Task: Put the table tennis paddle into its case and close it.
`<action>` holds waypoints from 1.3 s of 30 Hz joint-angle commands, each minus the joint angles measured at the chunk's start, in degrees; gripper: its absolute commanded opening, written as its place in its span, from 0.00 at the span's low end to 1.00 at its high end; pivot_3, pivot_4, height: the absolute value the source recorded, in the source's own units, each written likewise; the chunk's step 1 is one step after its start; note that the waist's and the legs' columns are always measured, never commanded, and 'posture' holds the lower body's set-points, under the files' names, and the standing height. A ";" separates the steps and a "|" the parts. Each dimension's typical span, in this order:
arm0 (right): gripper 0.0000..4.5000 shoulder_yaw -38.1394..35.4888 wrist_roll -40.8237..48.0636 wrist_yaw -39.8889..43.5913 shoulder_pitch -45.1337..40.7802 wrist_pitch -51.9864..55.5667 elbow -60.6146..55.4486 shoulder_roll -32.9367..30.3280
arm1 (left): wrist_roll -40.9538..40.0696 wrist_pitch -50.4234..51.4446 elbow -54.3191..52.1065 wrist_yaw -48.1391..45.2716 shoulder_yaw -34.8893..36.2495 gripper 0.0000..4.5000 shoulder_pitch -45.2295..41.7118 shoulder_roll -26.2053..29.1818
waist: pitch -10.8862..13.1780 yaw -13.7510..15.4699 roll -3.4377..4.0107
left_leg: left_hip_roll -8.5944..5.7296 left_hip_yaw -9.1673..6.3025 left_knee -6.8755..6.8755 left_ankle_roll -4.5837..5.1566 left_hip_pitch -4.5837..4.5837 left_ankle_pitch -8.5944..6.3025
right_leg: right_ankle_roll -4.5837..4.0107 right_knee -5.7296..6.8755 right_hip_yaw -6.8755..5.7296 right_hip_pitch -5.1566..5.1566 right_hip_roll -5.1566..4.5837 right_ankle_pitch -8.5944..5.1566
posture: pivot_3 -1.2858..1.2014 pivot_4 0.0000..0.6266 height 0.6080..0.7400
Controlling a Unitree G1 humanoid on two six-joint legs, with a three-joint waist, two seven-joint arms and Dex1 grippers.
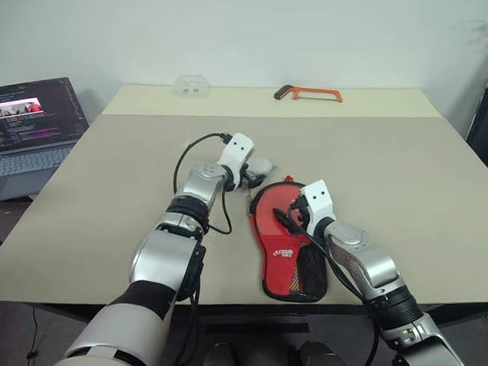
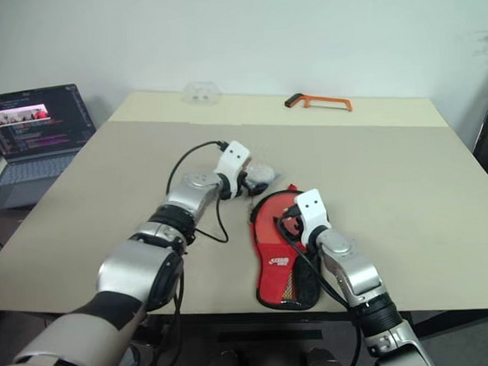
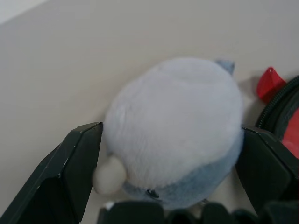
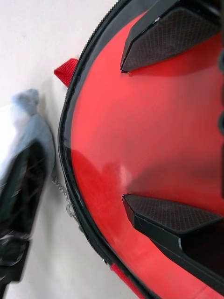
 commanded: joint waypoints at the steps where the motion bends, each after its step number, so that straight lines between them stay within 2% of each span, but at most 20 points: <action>1: 1.00 -0.04 -1.04 0.03 1.33 1.83 -1.76 0.42 | 1.27 -1.20 0.50 2.70 0.63 1.00 -2.17 -1.31 | 0.00 0.00 0.00 | 0.00 0.00 0.00 0.00 0.00 0.00 | 0.00 0.00 0.00 0.00 0.00 0.00 | 0.52 0.24 1.00; 4: 1.00 0.51 -1.69 0.40 1.90 2.83 -3.29 0.43 | 1.87 -0.84 1.24 5.82 1.25 0.87 -2.79 -2.33 | 0.00 0.00 0.00 | 0.00 0.00 0.00 0.00 0.00 0.01 | 0.00 0.00 0.01 0.00 0.00 0.00 | 0.52 0.24 1.00; 11: 1.00 3.62 -2.04 3.35 1.29 8.87 -7.24 0.66 | 3.41 -0.76 2.35 10.59 1.88 0.36 -5.69 -3.71 | 0.00 -0.05 0.00 | 0.00 0.00 0.00 -0.01 0.00 0.01 | 0.00 0.00 0.01 0.00 0.01 0.00 | 0.52 0.24 1.00; 13: 1.00 3.78 -2.24 2.84 1.21 10.27 -7.27 1.52 | 3.31 -0.71 2.44 10.88 2.39 0.24 -6.37 -4.04 | 0.00 -0.04 0.00 | 0.00 -0.01 -0.01 -0.01 0.00 0.01 | 0.00 0.00 0.01 0.00 0.02 0.00 | 0.52 0.24 1.00; 15: 1.00 4.46 -3.24 2.36 1.46 10.31 -6.42 1.92 | 3.51 -0.73 2.46 10.94 2.58 0.16 -6.65 -4.38 | 0.00 -0.04 0.00 | 0.00 -0.01 -0.01 -0.02 0.00 0.01 | 0.00 0.00 0.01 0.00 0.02 0.00 | 0.52 0.24 1.00; 24: 1.00 4.82 -4.66 2.50 1.85 11.76 -6.31 3.70 | 8.35 -3.35 3.06 15.51 -0.16 0.15 -7.95 -5.41 | -0.01 -0.01 -0.01 | 0.00 -0.01 0.00 -0.05 0.04 0.05 | 0.02 0.03 0.01 0.01 0.02 -0.01 | 0.52 0.24 1.00; 31: 1.00 6.32 -4.49 3.50 2.67 14.87 -8.51 3.57 | 17.52 -5.71 4.67 24.87 -6.59 0.15 -9.21 -8.56 | -0.01 0.01 -0.01 | -0.01 -0.01 0.00 -0.06 0.04 0.07 | 0.03 0.02 0.02 0.02 0.02 -0.01 | 0.52 0.24 1.00; 39: 1.00 7.02 -4.64 2.94 5.09 18.44 -13.09 2.65 | 22.81 -6.77 5.42 32.03 -9.30 0.15 -11.01 -11.31 | -0.02 0.03 -0.02 | -0.02 0.00 -0.01 -0.07 0.04 0.08 | 0.10 0.00 0.03 0.02 0.02 -0.05 | 0.52 0.24 1.00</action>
